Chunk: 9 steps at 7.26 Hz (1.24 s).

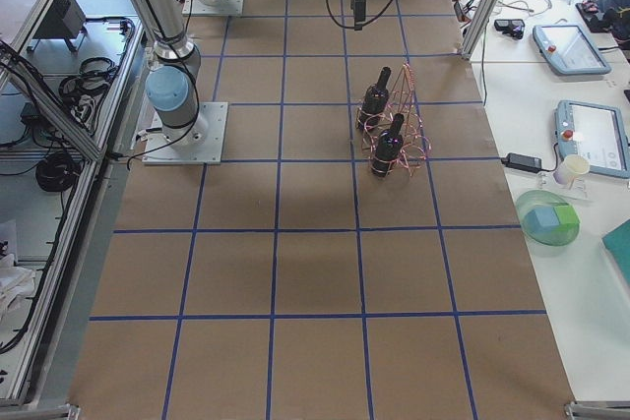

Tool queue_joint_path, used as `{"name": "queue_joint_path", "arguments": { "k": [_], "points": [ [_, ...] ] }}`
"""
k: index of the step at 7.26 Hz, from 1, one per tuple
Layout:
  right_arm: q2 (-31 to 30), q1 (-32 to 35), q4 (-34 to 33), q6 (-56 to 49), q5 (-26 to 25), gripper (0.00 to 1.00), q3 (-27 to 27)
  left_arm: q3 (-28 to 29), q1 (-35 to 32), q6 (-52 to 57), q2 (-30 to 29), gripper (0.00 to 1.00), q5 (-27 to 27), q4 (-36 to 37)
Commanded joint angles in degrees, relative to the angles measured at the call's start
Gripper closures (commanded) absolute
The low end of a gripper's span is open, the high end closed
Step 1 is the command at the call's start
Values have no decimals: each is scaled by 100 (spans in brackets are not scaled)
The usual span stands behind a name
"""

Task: Place wine into wine basket
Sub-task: 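Lower the left gripper and close it around the bottle neck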

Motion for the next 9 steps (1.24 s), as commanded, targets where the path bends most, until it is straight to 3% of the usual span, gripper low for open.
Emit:
{"name": "queue_joint_path", "arguments": {
  "k": [1, 3, 5, 6, 7, 9],
  "points": [
    [0, -3, -15, -2, 6, 0, 0, -5, 7, -4, 4, 70, 39, -17],
    [0, -3, -41, 24, -2, 0, 0, -14, 7, 83, 21, 81, 39, -60],
    [0, 5, -33, 24, 32, 0, 0, 56, -133, 15, 248, 81, 56, -348],
    [0, 5, -41, -1, 24, 0, 0, 56, -430, -343, 502, 84, 91, -725],
    [9, 5, -42, 16, 15, 0, 0, -39, -868, -747, 748, 85, 265, -763],
    [0, 5, -42, 7, -2, 0, 0, -416, -1651, -1792, 1345, 85, 119, -807]
  ]
}}
